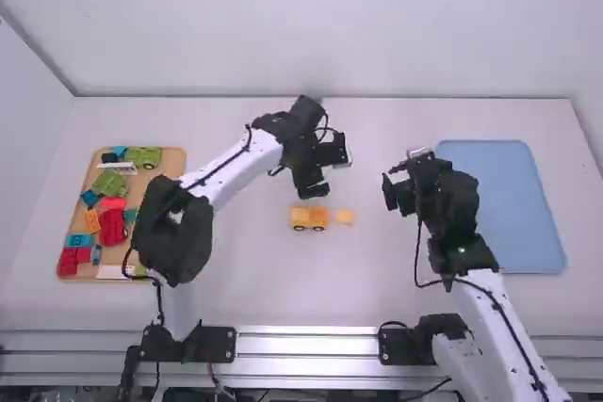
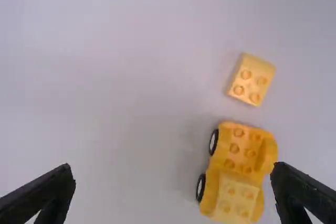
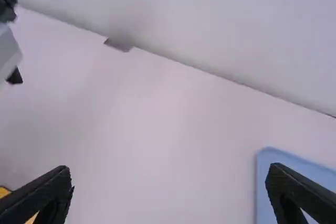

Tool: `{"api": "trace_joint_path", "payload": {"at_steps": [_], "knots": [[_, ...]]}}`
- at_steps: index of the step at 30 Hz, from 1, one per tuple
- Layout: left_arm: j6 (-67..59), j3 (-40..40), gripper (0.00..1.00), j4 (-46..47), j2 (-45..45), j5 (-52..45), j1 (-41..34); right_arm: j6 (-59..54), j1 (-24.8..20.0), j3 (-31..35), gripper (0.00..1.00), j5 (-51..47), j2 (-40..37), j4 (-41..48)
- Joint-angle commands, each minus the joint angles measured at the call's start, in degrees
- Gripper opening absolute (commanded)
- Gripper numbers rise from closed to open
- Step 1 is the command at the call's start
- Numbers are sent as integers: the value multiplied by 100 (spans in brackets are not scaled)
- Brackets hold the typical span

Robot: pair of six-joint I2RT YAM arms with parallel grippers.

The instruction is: Assemble lego blocks to make yellow taxi

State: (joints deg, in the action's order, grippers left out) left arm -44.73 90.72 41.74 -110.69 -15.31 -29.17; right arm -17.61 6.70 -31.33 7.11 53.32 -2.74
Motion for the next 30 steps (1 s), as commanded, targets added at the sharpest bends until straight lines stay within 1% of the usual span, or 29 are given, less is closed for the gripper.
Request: {"api": "trace_joint_path", "payload": {"at_steps": [1,2,6,8,10,12,14,15,17,20,21,23,25,26,30], "knots": [[-164,-407,99,-76,509,-278,125,-649,-2,-437,98,621,474,203],[-164,-737,99,-271,807,-426,247,-1034,-2,-649,98,933,841,400],[-208,-1526,99,-780,1427,-905,520,-1506,4,-931,98,1353,1425,518],[-389,-2131,99,-1237,1821,-1443,726,-1869,9,-1012,98,1746,1722,516],[-533,-2820,99,-1810,2179,-2170,977,-2337,-2,-1038,98,2420,2068,520],[-520,-3292,99,-2328,2356,-2581,1145,-2723,-2,-1038,98,2914,2341,577],[-433,-3836,99,-3080,2435,-3091,1311,-3346,-2,-1038,98,3429,2669,754],[-404,-3934,99,-3244,2435,-3202,1340,-3436,-2,-1038,98,3499,2715,774],[-249,-4315,99,-3851,2424,-3641,1464,-3832,-2,-1038,98,3834,3056,811],[-203,-4533,99,-4234,2345,-3987,1596,-4092,-2,-1038,98,4011,3440,780],[-254,-4575,99,-4369,2227,-4197,1692,-4223,-2,-1038,99,4087,3676,767],[-308,-4579,99,-4419,2127,-4354,1779,-4437,-2,-1038,98,4135,3904,772],[-363,-4572,99,-4406,2055,-4424,1838,-4682,-2,-1038,100,4133,4203,706],[-363,-4572,99,-4406,2055,-4424,1838,-4682,-2,-1038,100,4133,4203,706],[-352,-4575,99,-4583,1886,-4424,1812,-4721,-52,-1038,99,4459,4780,219]]}}
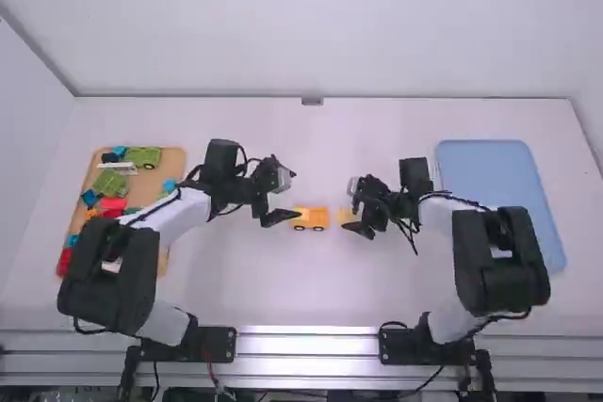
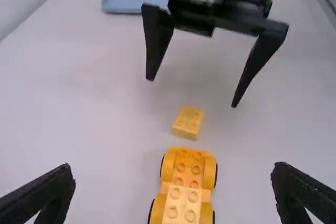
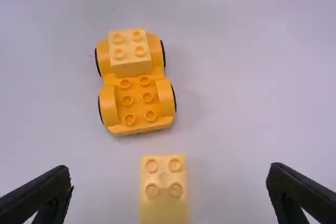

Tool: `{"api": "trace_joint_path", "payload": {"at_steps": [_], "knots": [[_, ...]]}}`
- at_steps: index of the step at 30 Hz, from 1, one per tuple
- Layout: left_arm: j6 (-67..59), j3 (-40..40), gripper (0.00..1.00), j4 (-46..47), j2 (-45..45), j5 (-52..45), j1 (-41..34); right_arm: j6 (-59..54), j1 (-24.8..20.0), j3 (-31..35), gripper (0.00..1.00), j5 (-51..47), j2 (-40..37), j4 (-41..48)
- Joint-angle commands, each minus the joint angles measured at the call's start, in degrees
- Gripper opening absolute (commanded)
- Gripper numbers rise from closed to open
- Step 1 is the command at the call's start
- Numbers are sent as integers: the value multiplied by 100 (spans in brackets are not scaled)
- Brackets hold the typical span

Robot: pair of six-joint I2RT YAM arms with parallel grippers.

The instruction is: Assemble lego blocks to make yellow taxi

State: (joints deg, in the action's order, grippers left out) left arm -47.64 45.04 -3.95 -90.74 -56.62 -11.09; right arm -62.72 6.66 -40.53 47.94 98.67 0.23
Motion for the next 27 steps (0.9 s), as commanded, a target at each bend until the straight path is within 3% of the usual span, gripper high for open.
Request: {"api": "trace_joint_path", "payload": {"at_steps": [1,14,18,20,23,27], "knots": [[-63,-7,99,-22,-120,-293,4,-210,-81,-118,100,474,352,-166],[-66,-7,99,-22,-122,-249,-15,-682,-555,-114,88,1473,1722,-1128],[-63,-7,99,-22,-122,-249,-9,-745,-538,-114,75,1506,1987,-1355],[-59,-7,99,-20,-122,-249,-17,-962,-542,-122,59,1530,2096,-1329],[48,-7,99,-76,-122,-251,-9,-957,-549,-114,45,1532,2184,-1342],[107,-9,99,-127,-122,-249,-9,-960,-551,-111,36,1517,2199,-1325]]}}
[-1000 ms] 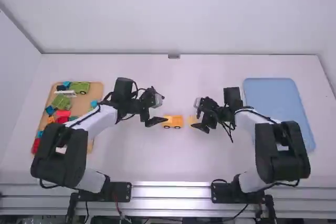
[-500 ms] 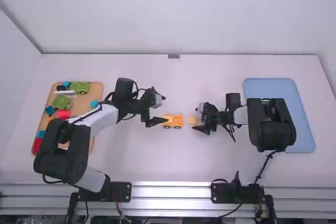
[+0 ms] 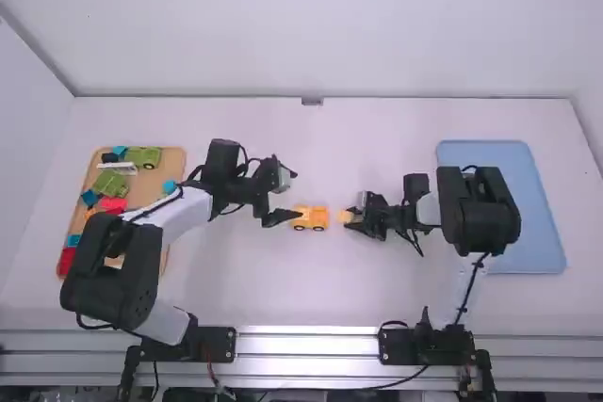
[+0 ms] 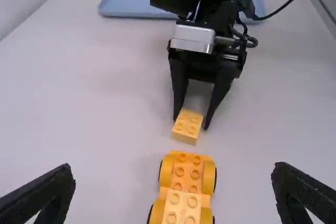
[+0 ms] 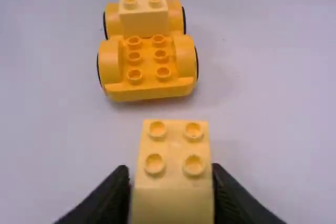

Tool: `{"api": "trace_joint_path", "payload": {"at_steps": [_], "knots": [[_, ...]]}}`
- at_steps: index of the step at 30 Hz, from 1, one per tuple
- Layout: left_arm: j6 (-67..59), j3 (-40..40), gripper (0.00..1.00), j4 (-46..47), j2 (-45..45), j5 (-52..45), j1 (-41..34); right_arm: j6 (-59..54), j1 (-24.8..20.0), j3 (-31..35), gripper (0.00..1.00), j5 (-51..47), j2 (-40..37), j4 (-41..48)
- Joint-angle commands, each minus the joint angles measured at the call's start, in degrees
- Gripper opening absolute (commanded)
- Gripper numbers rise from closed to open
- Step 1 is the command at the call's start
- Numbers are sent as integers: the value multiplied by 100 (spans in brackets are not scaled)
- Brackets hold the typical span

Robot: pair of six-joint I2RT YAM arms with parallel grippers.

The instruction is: Assemble lego blocks to make yellow taxi

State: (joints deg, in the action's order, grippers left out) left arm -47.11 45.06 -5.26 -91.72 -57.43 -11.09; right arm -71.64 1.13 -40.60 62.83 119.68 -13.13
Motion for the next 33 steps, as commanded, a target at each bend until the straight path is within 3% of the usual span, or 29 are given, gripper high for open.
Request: {"api": "trace_joint_path", "payload": {"at_steps": [1,9,10,11,18,24,29,33], "knots": [[59,-13,99,24,-24,-142,-22,-63,4,-109,31,39,98,-20],[57,-94,99,136,-101,33,-20,-61,76,-186,23,31,98,46],[63,-129,99,70,-151,63,-15,-63,79,-186,26,33,98,46],[151,-210,99,-83,-236,74,-20,-61,81,-177,37,13,98,15],[273,-356,99,-584,-498,-129,-17,-61,92,-177,47,-7,98,35],[273,-356,99,-553,-498,-116,-13,-59,271,-186,47,-240,98,0],[271,-356,99,-444,-498,-7,-17,236,387,-297,33,-396,98,28],[271,-356,99,-431,-498,2,-11,236,295,-297,39,-415,98,66]]}}
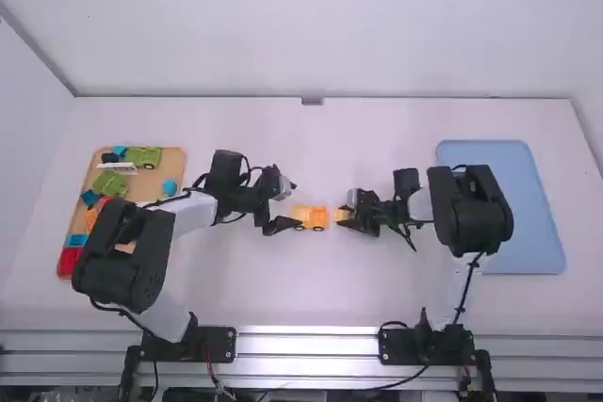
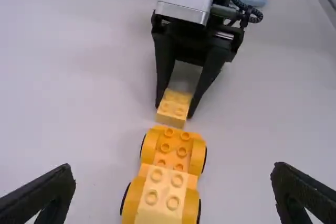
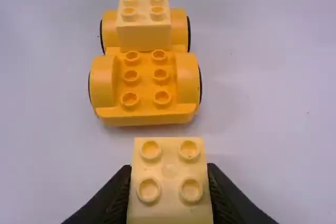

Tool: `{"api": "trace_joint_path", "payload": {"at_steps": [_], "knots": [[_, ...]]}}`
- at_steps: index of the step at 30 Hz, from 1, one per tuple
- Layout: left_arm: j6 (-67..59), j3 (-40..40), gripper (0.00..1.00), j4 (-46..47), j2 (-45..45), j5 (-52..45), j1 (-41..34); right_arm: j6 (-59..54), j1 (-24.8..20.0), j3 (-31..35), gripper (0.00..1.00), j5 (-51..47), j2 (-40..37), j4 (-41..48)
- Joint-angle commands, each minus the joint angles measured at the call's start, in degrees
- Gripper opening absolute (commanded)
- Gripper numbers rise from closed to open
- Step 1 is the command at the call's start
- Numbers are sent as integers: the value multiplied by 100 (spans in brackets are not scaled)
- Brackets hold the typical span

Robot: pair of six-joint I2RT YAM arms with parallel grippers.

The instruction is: Assemble lego blocks to make yellow taxi

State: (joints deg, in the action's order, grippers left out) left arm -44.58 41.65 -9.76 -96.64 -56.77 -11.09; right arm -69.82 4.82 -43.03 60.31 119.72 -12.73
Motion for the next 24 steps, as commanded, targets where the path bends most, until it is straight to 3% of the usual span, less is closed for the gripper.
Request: {"api": "trace_joint_path", "payload": {"at_steps": [1,6,8,11,24], "knots": [[17,-15,99,20,-7,-59,-15,59,-81,-35,40,-160,94,-9],[20,-15,99,20,-7,-66,-33,9,-66,33,39,-144,94,-35],[20,-15,99,20,-7,-61,-50,13,-57,24,29,-140,94,-35],[20,-15,99,33,-7,-57,-50,17,-81,31,24,-129,94,-28],[15,-15,99,-321,-640,243,-101,61,-291,17,25,11,92,140]]}}
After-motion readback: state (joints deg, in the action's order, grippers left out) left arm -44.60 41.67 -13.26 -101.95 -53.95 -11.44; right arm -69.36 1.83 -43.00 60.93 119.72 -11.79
